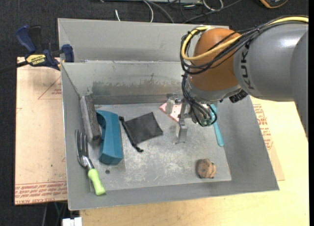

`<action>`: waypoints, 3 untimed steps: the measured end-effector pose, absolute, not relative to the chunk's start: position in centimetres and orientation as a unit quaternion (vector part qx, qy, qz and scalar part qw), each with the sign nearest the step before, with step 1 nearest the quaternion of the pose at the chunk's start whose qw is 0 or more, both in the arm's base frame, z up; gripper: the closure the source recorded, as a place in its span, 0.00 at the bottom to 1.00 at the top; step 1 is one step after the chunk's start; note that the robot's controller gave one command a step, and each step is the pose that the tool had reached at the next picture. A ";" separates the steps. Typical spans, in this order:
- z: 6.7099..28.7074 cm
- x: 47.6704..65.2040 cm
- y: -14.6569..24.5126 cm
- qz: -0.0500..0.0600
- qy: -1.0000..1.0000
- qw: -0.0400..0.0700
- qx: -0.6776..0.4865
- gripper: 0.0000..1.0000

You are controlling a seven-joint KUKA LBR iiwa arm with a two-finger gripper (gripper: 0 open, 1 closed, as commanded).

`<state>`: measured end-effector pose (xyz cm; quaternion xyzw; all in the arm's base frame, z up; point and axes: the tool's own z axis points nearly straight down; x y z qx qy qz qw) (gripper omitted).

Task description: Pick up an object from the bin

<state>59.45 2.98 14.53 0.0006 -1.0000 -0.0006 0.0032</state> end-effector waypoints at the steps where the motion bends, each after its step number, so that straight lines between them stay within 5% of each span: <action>1: 15.0 59.6 3.0 -0.001 -1.000 -0.001 0.000 0.00; 2: 8.6 61.8 8.8 -0.001 -0.999 -0.004 0.044 0.00; 3: 8.9 61.3 10.7 -0.001 -0.999 -0.003 0.051 0.00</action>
Offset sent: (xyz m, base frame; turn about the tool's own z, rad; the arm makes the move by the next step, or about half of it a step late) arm 0.0246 0.0702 -0.0753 -0.1032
